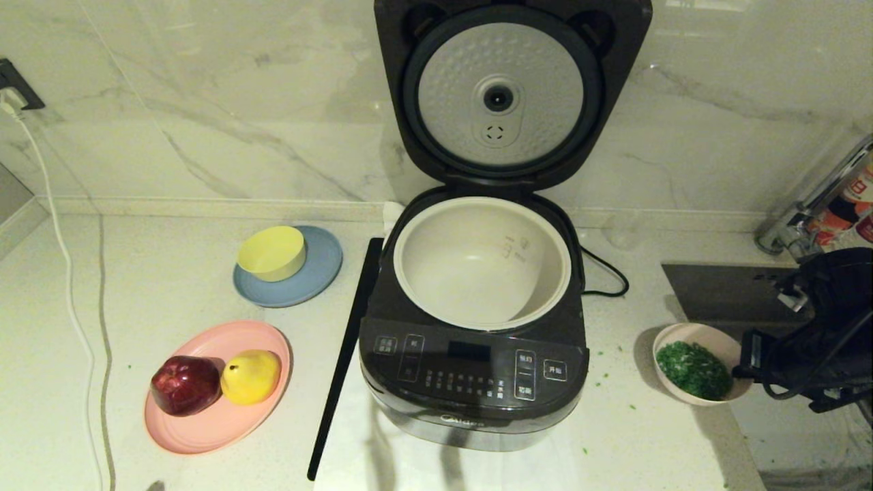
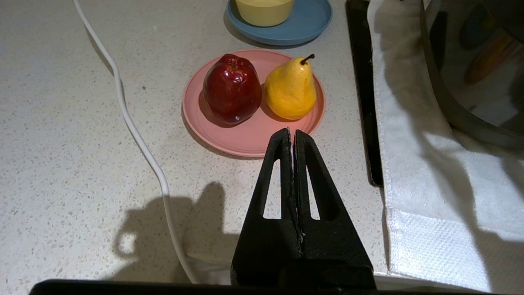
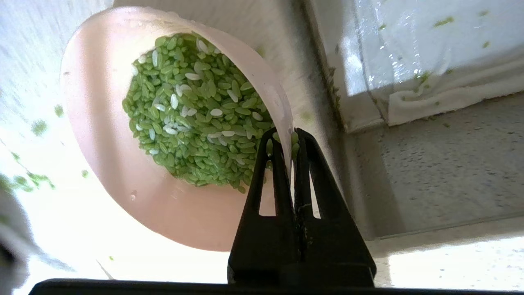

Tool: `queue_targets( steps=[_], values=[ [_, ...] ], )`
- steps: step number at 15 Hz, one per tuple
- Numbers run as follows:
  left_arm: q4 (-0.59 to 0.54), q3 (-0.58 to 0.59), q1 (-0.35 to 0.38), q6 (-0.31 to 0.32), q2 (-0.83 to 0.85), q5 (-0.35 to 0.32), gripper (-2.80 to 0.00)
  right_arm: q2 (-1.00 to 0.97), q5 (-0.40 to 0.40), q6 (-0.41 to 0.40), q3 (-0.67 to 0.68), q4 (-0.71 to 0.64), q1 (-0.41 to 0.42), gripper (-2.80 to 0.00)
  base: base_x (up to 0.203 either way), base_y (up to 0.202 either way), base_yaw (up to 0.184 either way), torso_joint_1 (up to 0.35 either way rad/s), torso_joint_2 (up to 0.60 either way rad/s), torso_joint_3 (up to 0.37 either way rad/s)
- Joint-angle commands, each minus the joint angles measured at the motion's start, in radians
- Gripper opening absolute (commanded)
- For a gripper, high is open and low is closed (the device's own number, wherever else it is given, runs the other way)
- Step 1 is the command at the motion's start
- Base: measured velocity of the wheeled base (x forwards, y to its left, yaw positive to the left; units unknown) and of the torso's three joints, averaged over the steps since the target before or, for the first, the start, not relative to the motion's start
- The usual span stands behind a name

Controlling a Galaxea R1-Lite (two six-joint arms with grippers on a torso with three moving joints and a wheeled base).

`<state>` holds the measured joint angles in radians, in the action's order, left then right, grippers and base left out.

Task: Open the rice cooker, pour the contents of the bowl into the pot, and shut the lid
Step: Fill a bowl with water from the tap

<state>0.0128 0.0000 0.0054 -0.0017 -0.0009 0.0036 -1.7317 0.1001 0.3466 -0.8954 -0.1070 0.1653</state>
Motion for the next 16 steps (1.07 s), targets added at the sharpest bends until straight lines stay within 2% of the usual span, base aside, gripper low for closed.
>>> queue_targets(
  steps=[1,9,13,16],
  values=[
    [0.0,0.009,0.001,0.0,0.001,0.001,-2.8,0.018,0.037,0.002,-0.005,-0.005,0.064,-2.8,0.0,0.0,0.0,0.0,0.0,0.0],
    [0.001,0.009,0.001,-0.001,0.001,0.0,-2.8,-0.037,0.149,0.001,-0.031,-0.001,0.255,-2.8,0.0,0.0,0.0,0.0,0.0,0.0],
    [0.001,0.009,0.001,0.0,0.001,0.001,-2.8,-0.111,0.212,0.0,-0.11,-0.003,0.397,-2.8,0.0,0.0,0.0,0.0,0.0,0.0],
    [0.0,0.009,0.001,-0.001,0.001,0.0,-2.8,-0.166,0.243,0.0,-0.163,-0.002,0.471,-2.8,0.0,0.0,0.0,0.0,0.0,0.0]
  ],
)
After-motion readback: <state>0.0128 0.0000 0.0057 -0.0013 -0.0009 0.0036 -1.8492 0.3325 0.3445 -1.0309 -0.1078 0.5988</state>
